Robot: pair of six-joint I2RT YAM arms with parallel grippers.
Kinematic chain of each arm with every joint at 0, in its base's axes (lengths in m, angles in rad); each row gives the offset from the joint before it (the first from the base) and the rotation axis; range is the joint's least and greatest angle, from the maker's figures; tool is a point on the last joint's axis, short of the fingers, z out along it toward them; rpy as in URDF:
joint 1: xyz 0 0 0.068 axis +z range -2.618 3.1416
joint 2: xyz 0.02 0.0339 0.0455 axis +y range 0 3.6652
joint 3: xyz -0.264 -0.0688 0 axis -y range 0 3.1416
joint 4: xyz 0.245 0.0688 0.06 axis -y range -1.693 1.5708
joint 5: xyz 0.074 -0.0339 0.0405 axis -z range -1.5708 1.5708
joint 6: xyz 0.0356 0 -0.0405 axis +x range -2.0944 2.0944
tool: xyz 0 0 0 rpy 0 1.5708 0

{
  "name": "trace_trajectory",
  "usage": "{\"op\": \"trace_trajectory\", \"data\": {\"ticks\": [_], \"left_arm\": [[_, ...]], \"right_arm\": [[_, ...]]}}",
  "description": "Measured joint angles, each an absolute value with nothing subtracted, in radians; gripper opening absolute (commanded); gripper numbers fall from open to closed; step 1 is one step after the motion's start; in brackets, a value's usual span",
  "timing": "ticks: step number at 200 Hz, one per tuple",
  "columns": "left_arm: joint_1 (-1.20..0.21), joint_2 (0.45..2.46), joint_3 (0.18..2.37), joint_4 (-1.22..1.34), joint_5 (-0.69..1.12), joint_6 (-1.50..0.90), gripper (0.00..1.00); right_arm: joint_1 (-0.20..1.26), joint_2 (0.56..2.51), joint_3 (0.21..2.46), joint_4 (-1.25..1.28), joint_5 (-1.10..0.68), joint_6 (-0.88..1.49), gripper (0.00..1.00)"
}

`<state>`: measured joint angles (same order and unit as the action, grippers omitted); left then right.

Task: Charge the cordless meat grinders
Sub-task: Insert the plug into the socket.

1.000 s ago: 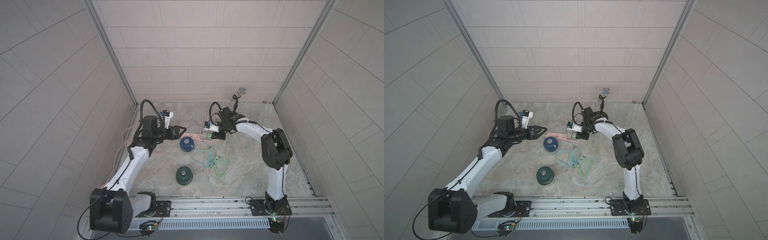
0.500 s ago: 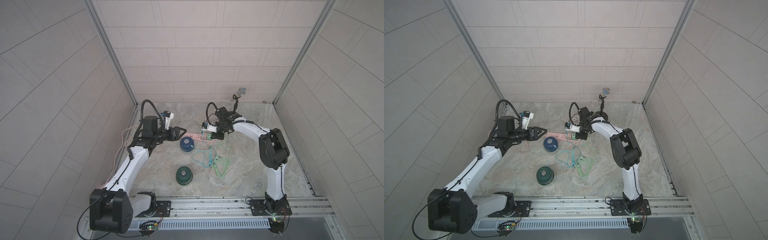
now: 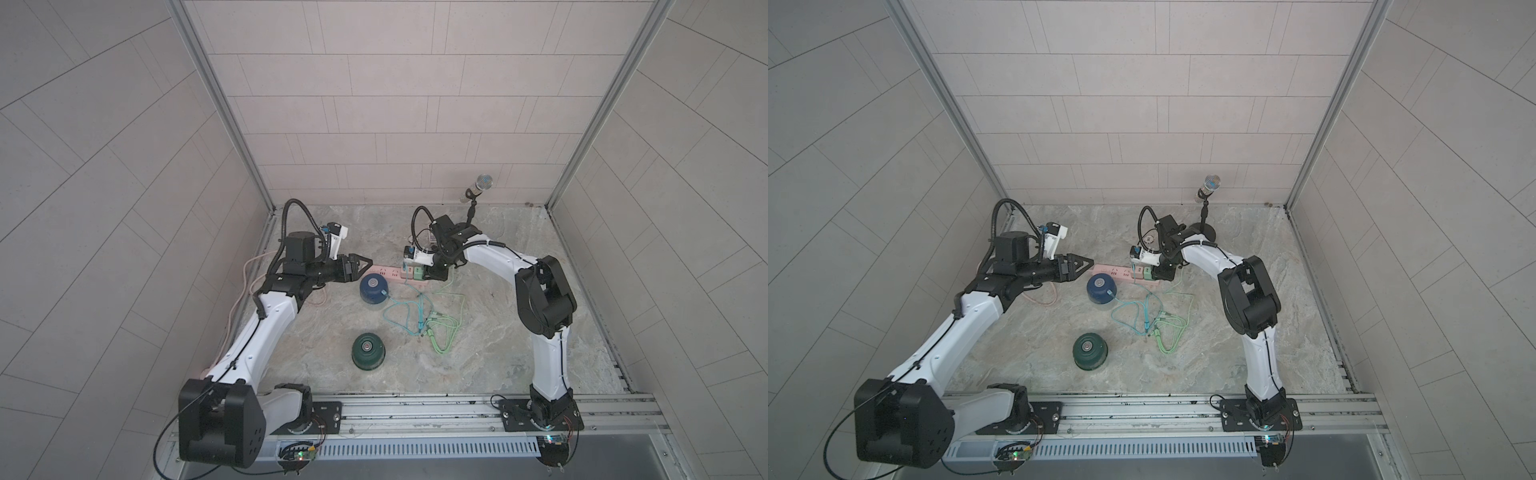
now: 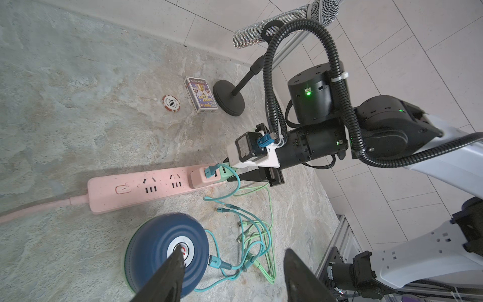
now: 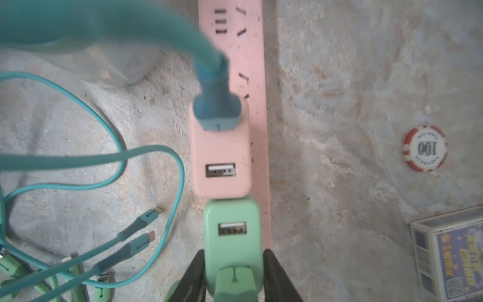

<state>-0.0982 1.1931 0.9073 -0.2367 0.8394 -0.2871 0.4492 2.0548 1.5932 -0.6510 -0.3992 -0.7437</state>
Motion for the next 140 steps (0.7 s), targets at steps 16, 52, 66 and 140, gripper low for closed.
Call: {"op": "trace_trajectory", "data": {"ticks": [16, 52, 66, 140], "left_arm": [[-0.098, 1.193, 0.907, -0.239, 0.839, -0.287, 0.63], [-0.098, 1.191, 0.907, -0.24, 0.839, -0.287, 0.63], [-0.098, 1.188, 0.907, -0.24, 0.839, -0.287, 0.63], [-0.098, 1.186, 0.907, -0.24, 0.839, -0.287, 0.63]], "right_arm": [[0.447, 2.069, 1.58, -0.655, -0.395, -0.738, 0.56], [0.447, 2.07, 1.57, -0.655, -0.4, -0.723, 0.58], [0.447, 2.07, 1.57, -0.655, -0.403, -0.718, 0.6], [0.418, 2.04, 1.539, -0.63, -0.469, -0.684, 0.75]]}}
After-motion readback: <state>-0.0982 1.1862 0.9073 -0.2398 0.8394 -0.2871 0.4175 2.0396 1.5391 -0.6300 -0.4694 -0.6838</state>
